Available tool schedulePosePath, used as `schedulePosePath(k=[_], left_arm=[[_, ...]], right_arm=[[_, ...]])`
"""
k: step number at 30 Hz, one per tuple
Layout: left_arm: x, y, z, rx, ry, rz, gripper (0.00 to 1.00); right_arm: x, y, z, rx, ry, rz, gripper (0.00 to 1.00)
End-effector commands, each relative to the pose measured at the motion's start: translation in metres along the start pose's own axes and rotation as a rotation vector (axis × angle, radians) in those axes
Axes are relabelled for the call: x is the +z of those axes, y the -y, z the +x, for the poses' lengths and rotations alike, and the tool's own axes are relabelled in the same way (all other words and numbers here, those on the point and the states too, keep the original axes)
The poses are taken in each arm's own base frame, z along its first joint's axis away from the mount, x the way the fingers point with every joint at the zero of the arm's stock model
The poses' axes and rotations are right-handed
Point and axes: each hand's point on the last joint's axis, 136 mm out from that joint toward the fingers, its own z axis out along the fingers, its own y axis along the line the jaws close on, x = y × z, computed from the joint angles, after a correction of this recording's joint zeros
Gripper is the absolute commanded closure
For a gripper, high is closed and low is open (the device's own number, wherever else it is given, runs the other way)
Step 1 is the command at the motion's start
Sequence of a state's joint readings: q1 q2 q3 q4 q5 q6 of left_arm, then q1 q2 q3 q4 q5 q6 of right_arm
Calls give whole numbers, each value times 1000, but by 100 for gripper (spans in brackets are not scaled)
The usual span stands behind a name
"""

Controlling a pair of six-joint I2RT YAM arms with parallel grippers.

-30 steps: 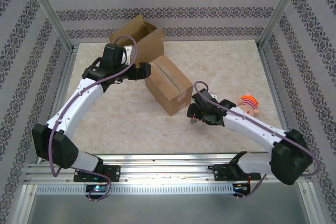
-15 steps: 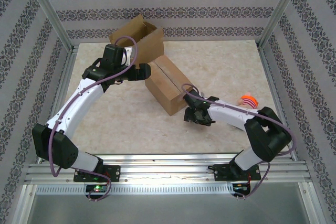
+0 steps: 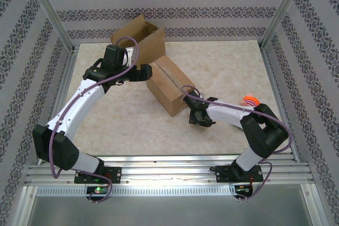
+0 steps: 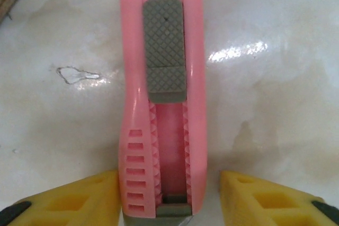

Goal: Unpack the express box

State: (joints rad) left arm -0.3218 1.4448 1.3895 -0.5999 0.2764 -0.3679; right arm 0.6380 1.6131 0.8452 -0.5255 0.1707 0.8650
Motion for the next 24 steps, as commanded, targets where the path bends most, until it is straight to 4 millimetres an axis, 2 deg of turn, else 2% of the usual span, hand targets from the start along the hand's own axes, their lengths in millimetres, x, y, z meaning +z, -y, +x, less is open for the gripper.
schedulePosePath(k=[1,5,9,16,21,24], left_arm=[[1,1,11,4,-41,-1,0],[-3,7,10,9,-37,23,0],[-5,15,12,9,-50,66,0],[-3,42,16,38,-79,159,1],[0,69,17,65,-94,243,1],[3,89,18,80,-102,298,1]], right_arm=[[7,-6,-8,25,35,-23,56],[-1,-2,-11,35,66,-31,63],[-15,5,-18,48,114,-47,66],[-64,26,-34,89,239,-123,71],[-104,39,-45,104,331,-228,72],[-129,39,-52,92,383,-320,73]])
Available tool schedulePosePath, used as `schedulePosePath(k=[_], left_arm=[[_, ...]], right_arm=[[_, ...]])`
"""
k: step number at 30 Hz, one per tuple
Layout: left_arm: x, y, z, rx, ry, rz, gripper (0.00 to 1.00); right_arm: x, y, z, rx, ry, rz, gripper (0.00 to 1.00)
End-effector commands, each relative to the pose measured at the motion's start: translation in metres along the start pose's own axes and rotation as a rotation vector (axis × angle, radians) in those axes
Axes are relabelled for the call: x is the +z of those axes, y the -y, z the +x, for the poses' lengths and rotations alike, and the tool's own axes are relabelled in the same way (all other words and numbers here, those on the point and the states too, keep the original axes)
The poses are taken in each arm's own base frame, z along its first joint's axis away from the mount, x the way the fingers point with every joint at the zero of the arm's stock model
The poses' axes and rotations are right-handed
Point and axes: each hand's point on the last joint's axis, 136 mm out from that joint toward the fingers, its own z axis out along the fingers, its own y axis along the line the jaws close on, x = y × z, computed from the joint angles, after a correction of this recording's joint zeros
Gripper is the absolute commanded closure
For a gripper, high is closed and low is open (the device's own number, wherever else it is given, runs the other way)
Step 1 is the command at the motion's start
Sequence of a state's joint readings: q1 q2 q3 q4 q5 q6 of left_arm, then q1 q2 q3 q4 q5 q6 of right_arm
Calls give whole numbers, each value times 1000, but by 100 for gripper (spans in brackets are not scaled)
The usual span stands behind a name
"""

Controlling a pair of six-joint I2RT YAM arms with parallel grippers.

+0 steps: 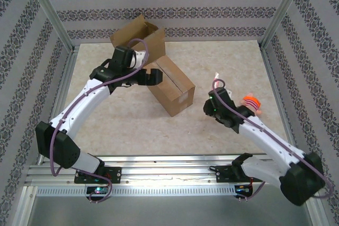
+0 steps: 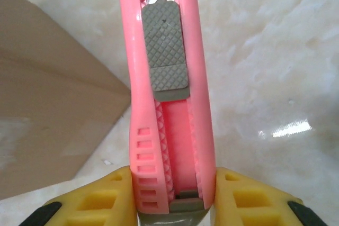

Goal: Unpack the express box

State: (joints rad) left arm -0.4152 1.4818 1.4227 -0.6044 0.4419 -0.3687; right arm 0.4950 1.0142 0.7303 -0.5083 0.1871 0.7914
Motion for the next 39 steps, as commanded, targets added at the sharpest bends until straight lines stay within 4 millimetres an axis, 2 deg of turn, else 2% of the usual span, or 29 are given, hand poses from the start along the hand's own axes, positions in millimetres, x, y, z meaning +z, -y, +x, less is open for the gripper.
schedulePosePath(k=[1,5,9,13,19,23,27,39], left_arm=[[4,35,-8,37,3,106,1],[15,65,-12,64,-3,184,1],[28,99,-16,94,-6,262,1],[41,124,-19,111,3,317,1],[47,151,-19,120,18,408,0],[54,153,-20,109,15,423,0],[61,149,-23,103,27,403,6],[65,149,-32,95,58,393,50]], right_arm=[[-19,-3,-6,-56,16,-77,74],[-52,-30,-23,-156,76,-242,77],[-80,-64,-25,-278,99,-423,78],[-93,-82,-23,-325,96,-508,79],[-98,-103,-18,-358,83,-579,80],[-100,-116,-16,-367,83,-631,81],[-102,-124,-12,-375,78,-661,81],[-98,-123,-8,-377,67,-656,83]])
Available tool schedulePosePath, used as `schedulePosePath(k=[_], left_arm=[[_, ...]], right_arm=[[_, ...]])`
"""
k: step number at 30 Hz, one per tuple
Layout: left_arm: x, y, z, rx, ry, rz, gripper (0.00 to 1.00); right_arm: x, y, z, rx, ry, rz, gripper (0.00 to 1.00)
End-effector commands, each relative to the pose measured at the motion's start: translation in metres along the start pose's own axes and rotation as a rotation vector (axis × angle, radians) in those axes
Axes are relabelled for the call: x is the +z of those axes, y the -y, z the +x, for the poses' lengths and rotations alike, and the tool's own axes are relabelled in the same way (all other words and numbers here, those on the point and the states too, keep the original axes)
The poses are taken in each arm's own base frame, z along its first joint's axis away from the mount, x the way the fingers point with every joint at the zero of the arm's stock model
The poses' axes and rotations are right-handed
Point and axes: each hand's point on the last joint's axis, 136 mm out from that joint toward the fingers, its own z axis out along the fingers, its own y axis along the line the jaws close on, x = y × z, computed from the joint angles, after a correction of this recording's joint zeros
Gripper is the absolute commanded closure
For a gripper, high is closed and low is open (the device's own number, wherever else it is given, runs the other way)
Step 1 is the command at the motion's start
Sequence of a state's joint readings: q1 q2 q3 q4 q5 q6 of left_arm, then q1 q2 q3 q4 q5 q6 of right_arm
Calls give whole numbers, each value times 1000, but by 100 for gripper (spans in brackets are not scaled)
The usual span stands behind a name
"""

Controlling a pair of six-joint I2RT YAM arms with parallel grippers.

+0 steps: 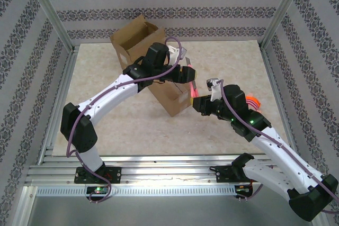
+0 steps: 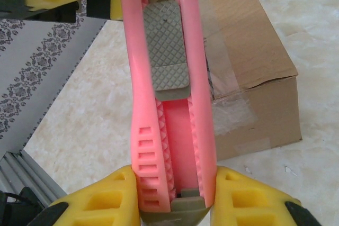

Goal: Unpack the express box

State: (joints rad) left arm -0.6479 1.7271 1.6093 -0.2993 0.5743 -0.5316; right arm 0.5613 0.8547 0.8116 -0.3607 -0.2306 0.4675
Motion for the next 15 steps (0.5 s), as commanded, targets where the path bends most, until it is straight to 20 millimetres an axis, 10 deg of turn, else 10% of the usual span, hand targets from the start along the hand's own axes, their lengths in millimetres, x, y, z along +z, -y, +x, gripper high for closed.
schedulePosePath(k=[1,8,12,15], left_arm=[[2,13,-14,35,42,31,55],[4,11,-11,31,32,31,99],[2,10,-10,33,37,22,100],[-3,8,-13,38,68,16,100]], right_arm=[[0,-12,-8,-20,25,-44,82],[3,-11,-9,-12,30,-41,84],[3,-10,-12,3,48,-36,81],[3,-10,-15,28,80,-42,58]])
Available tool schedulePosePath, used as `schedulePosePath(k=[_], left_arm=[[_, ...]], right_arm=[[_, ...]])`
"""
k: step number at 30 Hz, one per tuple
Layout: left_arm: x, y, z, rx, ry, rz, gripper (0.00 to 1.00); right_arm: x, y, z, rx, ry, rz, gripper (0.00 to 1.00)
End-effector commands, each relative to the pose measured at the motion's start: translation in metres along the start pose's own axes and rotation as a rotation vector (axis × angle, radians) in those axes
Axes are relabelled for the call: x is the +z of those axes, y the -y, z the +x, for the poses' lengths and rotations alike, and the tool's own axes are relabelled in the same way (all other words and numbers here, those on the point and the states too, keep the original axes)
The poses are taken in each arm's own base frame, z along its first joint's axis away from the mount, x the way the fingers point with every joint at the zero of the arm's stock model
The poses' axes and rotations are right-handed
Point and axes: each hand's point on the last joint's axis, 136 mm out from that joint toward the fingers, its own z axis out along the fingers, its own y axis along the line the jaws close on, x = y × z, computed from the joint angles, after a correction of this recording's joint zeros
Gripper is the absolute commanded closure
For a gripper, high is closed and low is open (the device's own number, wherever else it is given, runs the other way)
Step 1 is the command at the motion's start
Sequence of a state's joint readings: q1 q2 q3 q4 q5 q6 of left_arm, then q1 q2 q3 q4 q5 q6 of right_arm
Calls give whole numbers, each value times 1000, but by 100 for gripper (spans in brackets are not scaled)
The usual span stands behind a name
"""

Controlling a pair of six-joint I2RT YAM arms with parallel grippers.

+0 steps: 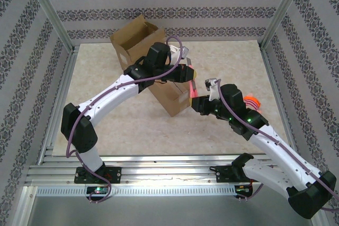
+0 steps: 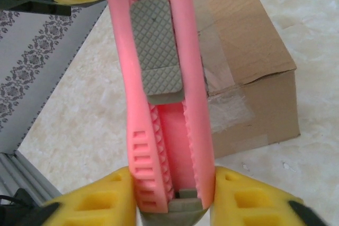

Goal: Unpack the express box

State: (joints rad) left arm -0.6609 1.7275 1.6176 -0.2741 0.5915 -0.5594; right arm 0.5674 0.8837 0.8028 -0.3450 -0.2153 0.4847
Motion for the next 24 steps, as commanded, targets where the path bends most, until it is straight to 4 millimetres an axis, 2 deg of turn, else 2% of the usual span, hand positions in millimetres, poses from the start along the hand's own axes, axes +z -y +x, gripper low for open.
schedulePosePath(k=[1,3,4,9,12,16,24], left_arm=[[-7,-4,-12,43,72,-16,100],[-16,-1,-21,30,108,18,100],[-21,1,-24,20,123,39,100],[-52,15,-46,-37,225,212,100],[-69,27,-53,-49,278,304,100],[-82,39,-53,-34,306,348,100],[-93,46,-51,-31,347,389,100]], right_arm=[[-6,-16,-19,20,105,-72,49],[-6,-19,-23,58,143,-122,30],[-6,-21,-25,85,161,-149,25],[-3,-29,-39,224,250,-316,13],[-1,-32,-48,287,290,-383,11],[0,-41,-58,316,312,-455,10],[-16,-75,-81,280,409,-649,23]])
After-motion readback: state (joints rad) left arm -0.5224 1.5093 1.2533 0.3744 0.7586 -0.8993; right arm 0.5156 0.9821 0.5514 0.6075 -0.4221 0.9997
